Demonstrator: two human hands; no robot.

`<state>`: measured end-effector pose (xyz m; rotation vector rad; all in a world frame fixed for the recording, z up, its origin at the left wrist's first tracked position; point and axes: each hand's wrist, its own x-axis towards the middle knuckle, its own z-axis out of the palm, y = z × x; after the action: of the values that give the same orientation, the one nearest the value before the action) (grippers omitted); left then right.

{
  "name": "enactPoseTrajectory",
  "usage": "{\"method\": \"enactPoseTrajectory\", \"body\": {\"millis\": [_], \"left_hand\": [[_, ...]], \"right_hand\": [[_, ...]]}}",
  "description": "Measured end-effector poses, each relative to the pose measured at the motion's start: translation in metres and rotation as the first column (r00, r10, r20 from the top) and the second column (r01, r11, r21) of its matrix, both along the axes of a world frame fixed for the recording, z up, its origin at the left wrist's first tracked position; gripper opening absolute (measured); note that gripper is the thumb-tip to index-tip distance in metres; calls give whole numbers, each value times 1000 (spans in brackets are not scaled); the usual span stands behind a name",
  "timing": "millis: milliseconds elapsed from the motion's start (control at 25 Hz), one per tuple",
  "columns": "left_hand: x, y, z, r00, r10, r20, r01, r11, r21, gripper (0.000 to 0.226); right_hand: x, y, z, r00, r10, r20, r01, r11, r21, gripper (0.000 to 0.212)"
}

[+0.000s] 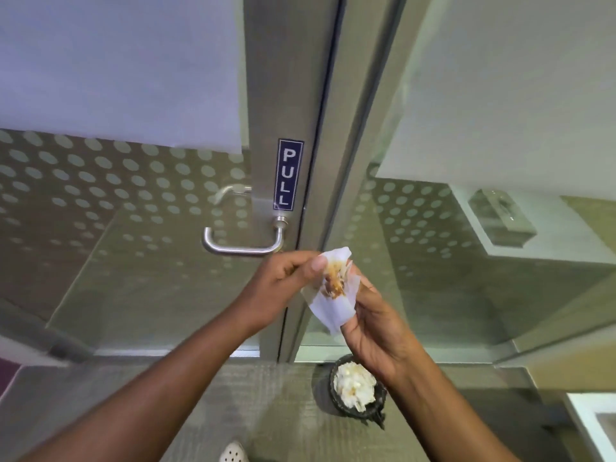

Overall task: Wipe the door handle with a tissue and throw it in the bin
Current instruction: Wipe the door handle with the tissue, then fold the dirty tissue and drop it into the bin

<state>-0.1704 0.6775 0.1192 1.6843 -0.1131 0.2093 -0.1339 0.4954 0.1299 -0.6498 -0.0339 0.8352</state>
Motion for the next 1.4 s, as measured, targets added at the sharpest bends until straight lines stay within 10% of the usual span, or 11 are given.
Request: {"method": "enactPoseTrajectory", "body": {"millis": [80,360,680,1120,1400], "left_hand": [[6,-30,-10,972,-162,-172,109,953,-282,48],[38,-116,-8,937,-21,-348,-100,940,-326,20],[55,-188,3,934,-220,-281,-43,711,-701,40],[62,-239,-1,986,12,-168,-86,893,-441,29],[61,-249,7,955,183,-234,-266,878,-397,26]], "right_hand": [[11,-30,8,996,-58,67,61,997,-43,58],[55,-136,13,824,-404,398,533,790,-303,28],[61,-200,7,609,-222,761,697,609,-380,18],[59,-233,13,696,-136,705,542,744,-391,16],[48,-239,14,478,42,877,703,580,-411,31]]}}
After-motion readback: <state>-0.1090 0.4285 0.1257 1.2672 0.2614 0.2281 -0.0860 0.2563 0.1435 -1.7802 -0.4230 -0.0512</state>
